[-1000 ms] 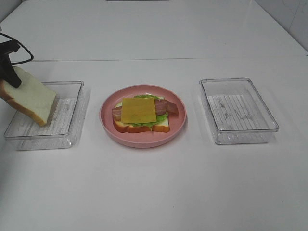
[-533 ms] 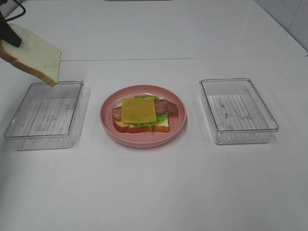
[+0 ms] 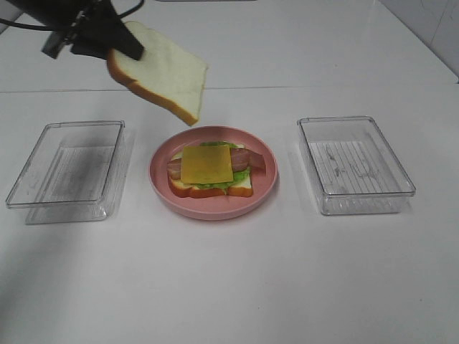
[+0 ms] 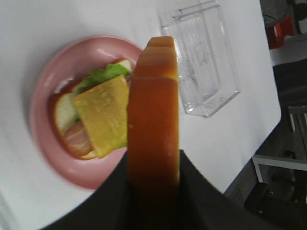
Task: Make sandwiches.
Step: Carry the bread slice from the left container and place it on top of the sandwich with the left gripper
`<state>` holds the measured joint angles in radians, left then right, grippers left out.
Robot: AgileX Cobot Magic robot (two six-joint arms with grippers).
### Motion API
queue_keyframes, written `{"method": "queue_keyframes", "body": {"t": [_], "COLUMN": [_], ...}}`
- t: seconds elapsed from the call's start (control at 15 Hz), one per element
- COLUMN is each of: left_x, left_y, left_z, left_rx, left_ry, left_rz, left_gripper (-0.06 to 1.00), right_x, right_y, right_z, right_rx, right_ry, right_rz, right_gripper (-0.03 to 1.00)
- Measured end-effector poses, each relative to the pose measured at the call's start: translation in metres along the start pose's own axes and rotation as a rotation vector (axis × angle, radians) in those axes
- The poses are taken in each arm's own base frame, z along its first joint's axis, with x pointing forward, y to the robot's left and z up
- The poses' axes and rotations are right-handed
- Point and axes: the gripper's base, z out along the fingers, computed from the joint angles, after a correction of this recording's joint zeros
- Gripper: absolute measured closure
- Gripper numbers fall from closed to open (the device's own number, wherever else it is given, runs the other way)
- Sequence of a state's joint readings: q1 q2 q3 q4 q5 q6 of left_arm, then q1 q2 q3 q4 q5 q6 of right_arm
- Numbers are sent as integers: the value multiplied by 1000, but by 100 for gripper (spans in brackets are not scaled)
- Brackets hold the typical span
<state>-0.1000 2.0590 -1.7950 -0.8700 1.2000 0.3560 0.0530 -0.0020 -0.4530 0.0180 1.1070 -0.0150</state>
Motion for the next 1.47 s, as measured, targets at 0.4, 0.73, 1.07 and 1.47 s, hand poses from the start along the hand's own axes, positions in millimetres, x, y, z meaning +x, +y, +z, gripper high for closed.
{"method": "queue_keyframes", "body": {"t": [0.4,0.73,1.07,1.47], "left_x": [-1,5,23,26], "left_y": [2,23,44,59], "left_z": [70,91,111,130], "left_rx": [107,102,96,153], "left_ry": [6,48,110,103], "left_rz": [-67,-163,-188,-233], "left_gripper": [76,76,76,76], "right_x": [0,0,0,0], "right_y": [0,0,0,0], "right_z": [0,0,0,0], "right_rx": [0,0,0,0], "right_ry": [0,0,0,-1], "right_rz": [0,0,0,0], "right_gripper": [8,8,8,8]}}
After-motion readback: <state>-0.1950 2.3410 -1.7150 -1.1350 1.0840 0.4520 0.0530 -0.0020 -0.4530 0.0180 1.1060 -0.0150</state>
